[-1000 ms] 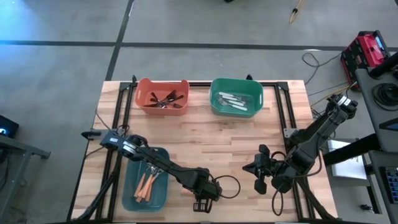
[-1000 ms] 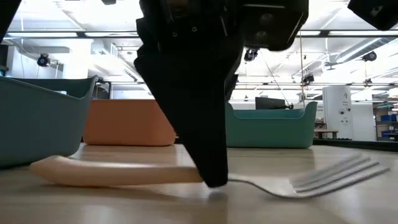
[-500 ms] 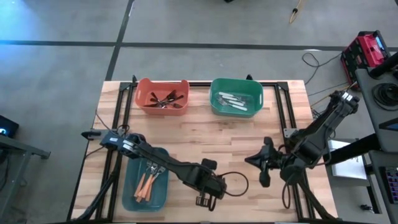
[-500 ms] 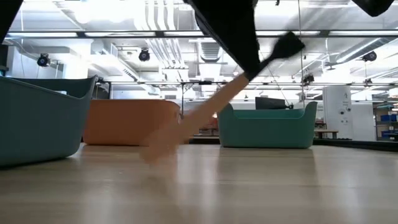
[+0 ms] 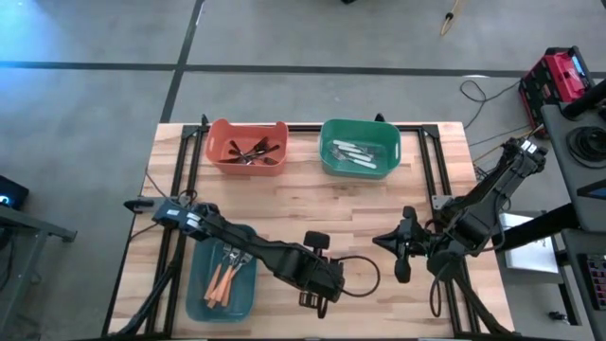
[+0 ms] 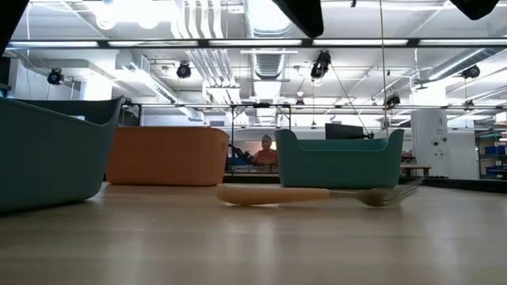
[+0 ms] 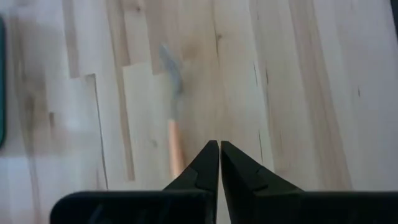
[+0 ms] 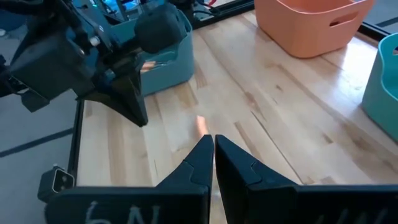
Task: Sort silverware by color (type)
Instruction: Put the orange fork into the blue-green bin
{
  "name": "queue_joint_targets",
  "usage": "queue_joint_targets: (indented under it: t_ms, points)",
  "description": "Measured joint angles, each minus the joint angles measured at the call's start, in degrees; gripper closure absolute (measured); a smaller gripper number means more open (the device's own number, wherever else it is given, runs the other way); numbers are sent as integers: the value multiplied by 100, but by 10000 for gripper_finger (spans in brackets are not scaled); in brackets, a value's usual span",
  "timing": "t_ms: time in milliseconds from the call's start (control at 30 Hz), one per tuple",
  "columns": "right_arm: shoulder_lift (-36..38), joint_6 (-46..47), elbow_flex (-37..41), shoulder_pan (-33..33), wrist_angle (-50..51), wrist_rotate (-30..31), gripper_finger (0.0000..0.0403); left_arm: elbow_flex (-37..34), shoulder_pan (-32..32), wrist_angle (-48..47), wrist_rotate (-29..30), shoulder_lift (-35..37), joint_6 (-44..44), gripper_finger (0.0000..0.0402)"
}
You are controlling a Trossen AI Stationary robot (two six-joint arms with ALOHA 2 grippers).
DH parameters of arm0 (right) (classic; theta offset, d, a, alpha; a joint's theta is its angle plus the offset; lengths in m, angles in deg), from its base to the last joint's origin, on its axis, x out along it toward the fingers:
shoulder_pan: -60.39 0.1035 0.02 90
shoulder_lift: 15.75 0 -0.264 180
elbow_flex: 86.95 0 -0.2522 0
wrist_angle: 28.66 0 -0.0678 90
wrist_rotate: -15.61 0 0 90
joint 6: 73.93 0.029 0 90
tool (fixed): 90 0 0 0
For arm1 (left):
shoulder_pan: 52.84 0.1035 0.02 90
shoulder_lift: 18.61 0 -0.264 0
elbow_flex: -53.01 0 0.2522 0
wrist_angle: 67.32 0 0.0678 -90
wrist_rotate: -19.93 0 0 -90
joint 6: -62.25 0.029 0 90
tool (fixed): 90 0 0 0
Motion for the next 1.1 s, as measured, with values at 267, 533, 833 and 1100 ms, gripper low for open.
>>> queue_joint_targets:
  t_ms: [267, 533, 833, 1100]
  points:
    - [-2, 44, 0, 0, 0, 10, 394, -272, 165, 310, -328, -4, 242, 401]
    - [-2, 78, 9, 2, 0, 139, 394, -1087, 412, 1303, -428, 342, 700, 401]
    - [-2, 74, 15, 0, 16, 276, 394, -3907, 831, 3487, -802, 1587, 427, 401]
    - [171, 84, 17, -368, 22, 452, 394, -5378, 1006, 5074, -928, 1779, 220, 401]
